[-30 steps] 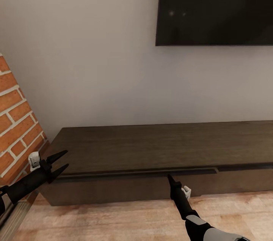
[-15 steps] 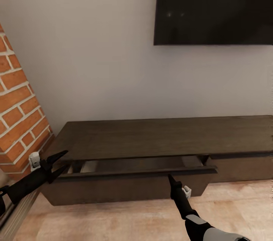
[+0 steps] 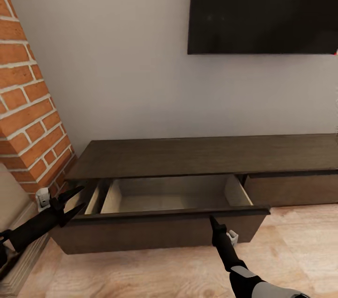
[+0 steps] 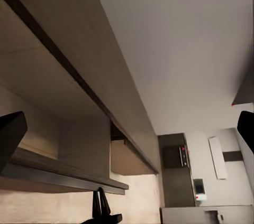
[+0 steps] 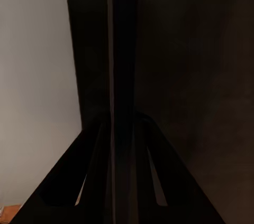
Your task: Place each of the two pumpkins and all three candles from the living room inside a cabinet in the living room (use any cabinet), then make sure every cabinet is closed, and position the cauldron so it is next to a table in the living room.
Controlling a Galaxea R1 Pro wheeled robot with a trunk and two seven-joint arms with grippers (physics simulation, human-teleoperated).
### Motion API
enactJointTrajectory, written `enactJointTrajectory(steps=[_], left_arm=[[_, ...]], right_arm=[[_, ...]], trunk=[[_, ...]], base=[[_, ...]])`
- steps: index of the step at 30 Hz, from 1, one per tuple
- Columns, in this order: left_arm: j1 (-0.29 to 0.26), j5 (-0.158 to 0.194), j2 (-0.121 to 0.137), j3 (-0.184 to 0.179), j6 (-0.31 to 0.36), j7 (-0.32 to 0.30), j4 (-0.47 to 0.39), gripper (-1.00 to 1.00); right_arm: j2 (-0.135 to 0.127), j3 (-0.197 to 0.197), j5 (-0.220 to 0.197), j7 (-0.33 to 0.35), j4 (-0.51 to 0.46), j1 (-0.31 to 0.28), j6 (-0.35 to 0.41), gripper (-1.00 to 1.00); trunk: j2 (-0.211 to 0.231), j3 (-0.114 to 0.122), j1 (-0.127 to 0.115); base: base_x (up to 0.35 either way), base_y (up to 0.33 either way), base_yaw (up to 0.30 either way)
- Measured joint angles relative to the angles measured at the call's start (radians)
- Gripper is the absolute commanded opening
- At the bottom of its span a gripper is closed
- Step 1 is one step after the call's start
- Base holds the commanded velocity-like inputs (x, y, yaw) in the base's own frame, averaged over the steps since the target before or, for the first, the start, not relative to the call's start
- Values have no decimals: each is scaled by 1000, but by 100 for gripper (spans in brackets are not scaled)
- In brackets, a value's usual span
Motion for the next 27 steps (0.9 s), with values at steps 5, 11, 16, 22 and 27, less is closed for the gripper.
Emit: enactJointTrajectory(steps=[5, 11, 16, 22, 27], left_arm=[[0, 0, 0, 0, 0, 0, 1, 100], [0, 0, 0, -1, 0, 0, 1, 100], [0, 0, 0, -1, 0, 0, 1, 100], [0, 0, 0, 0, 0, 0, 1, 100], [0, 0, 0, 0, 0, 0, 1, 100]], right_arm=[[0, -10, -2, -4, -1, 0, 0, -100], [0, -18, -6, -29, 0, -13, 2, -100], [0, -15, -6, -102, 0, -48, -1, -100], [0, -15, -4, -104, 0, -49, -2, -100], [0, -15, -4, -104, 0, -49, -2, -100]], trunk=[[0, 0, 0], [0, 0, 0], [0, 0, 0], [0, 0, -1], [0, 0, -1]], base=[[-341, 0, 0], [-335, 0, 0], [-82, 0, 0], [-6, 0, 0], [0, 0, 0]])
